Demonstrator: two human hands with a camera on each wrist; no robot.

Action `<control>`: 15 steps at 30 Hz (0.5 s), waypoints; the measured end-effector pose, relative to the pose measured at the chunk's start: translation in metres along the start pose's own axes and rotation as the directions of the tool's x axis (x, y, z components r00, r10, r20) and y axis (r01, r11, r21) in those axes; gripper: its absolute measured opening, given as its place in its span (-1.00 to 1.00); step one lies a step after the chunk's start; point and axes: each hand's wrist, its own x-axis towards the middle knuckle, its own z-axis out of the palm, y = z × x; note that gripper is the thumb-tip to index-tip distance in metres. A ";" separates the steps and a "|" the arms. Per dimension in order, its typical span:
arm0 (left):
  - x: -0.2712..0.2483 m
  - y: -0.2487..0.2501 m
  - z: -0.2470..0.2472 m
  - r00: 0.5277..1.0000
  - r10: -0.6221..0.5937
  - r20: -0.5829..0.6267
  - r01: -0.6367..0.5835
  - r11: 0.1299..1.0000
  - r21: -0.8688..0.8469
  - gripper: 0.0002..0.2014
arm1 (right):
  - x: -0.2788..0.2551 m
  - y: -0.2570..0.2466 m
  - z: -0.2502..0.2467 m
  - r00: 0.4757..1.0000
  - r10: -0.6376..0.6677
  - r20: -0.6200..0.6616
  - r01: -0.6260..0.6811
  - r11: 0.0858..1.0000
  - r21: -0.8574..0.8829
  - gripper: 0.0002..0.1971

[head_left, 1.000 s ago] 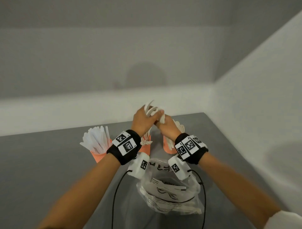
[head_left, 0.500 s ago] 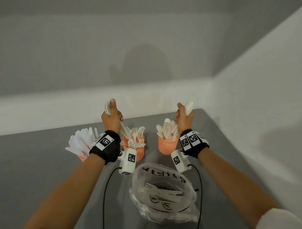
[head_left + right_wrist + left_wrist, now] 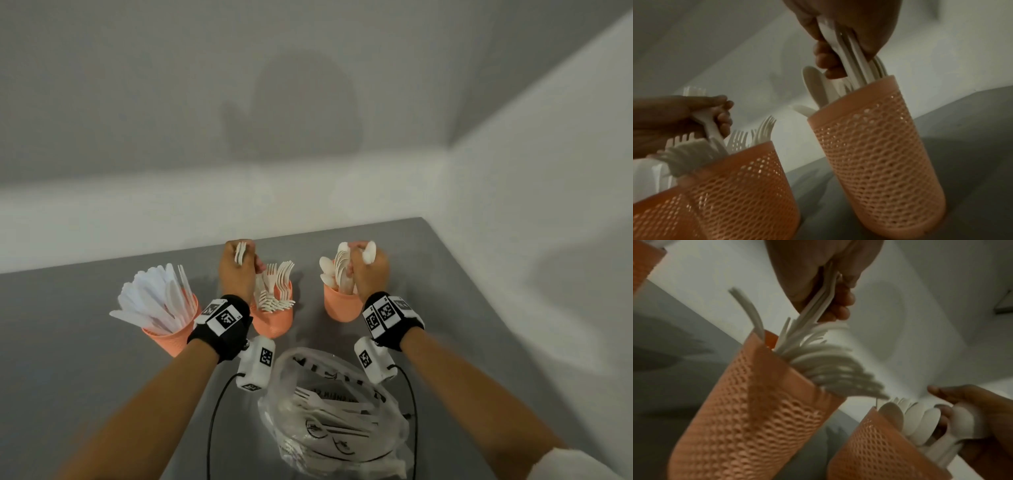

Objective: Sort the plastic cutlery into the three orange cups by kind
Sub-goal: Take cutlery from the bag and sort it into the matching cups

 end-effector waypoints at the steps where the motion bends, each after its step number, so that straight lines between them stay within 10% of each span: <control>1: -0.001 -0.003 0.000 1.000 0.010 0.000 -0.010 1.000 0.006 -0.87 | 0.000 0.003 0.000 0.998 -0.060 -0.006 0.059 0.996 -0.069 -0.86; 11: -0.007 -0.006 0.003 0.958 0.251 0.138 -0.284 0.894 0.348 -0.51 | 0.007 0.016 0.001 0.891 -0.341 0.301 0.444 0.790 -0.422 -0.53; 15: -0.011 0.006 0.003 0.932 0.271 0.242 -0.360 0.779 0.514 -0.49 | 0.008 0.014 0.005 0.816 -0.359 0.453 0.578 0.492 -0.651 -0.30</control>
